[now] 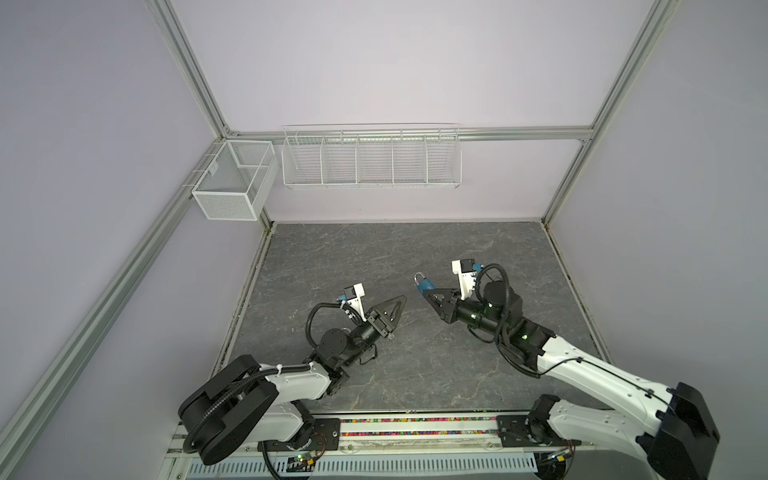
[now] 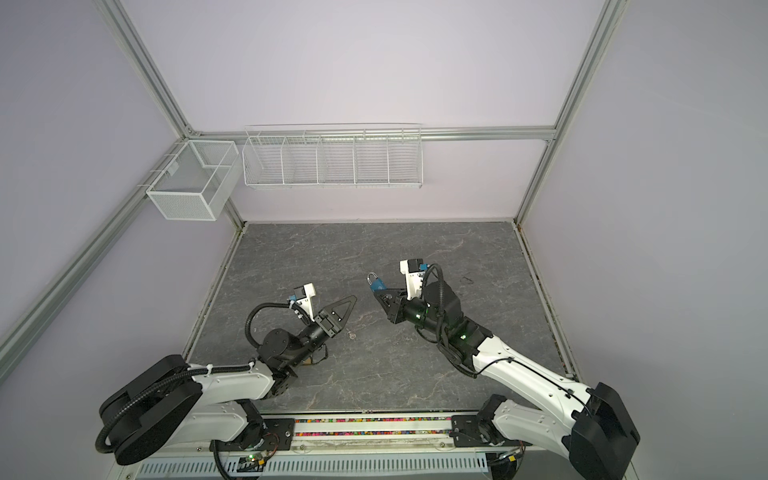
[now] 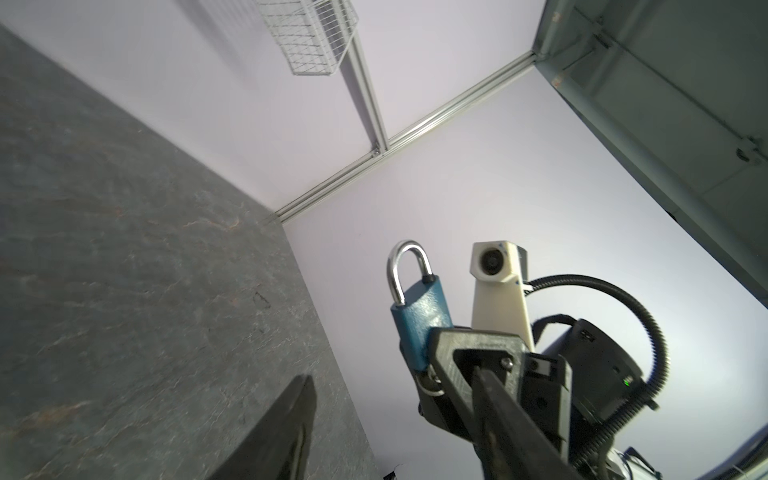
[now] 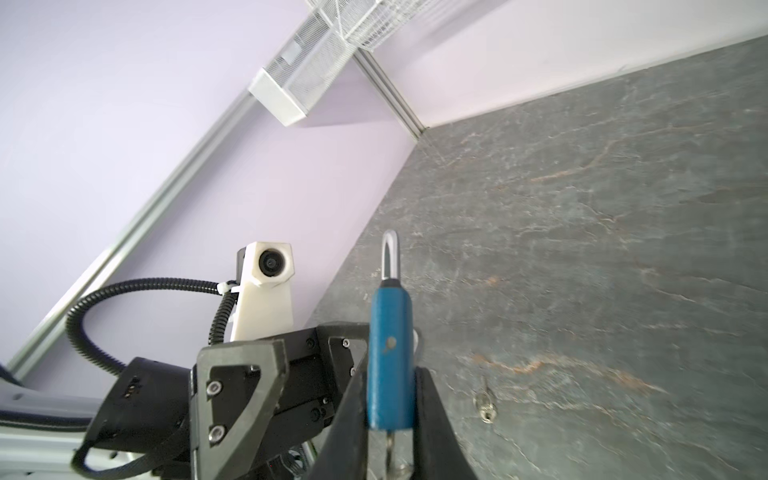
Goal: Unlock with the key
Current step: 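Raise and turn the blue padlock with both grippers, key inserted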
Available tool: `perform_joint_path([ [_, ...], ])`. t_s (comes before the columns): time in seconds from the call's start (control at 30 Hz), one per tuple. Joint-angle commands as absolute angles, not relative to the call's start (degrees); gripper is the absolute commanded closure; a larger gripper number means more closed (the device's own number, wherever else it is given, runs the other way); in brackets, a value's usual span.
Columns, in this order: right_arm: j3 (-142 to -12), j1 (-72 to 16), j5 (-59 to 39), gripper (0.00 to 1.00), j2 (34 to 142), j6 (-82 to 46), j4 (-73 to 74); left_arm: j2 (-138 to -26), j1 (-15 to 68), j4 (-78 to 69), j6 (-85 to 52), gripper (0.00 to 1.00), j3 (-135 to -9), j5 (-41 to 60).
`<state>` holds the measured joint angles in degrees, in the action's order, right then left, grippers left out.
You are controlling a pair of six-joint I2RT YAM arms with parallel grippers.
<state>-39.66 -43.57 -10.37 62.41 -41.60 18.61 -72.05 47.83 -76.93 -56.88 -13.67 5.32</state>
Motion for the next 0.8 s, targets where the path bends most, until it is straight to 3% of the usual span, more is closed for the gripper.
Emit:
perform_joint_path([
  [0.0,-38.8,-43.1,-16.8,0.94,63.6,-46.0,31.0,-68.1,47.5,-78.7,-48.9,0.43,-16.1,5.8],
  [0.23,-39.7,-43.1,-21.3,0.93,67.1,-49.0,39.4,-67.4,47.5,-75.6,-47.7,0.49,-18.9,7.8],
  [0.57,-40.3,-43.3,-22.6,0.94,65.9,-49.0,40.1,-69.1,47.1,-78.0,-48.8,0.57,-19.1,6.0],
  [0.77,-41.1,-44.0,-23.7,0.93,67.4,-49.4,41.3,-72.0,45.8,-79.6,-51.4,0.59,-22.6,11.0],
])
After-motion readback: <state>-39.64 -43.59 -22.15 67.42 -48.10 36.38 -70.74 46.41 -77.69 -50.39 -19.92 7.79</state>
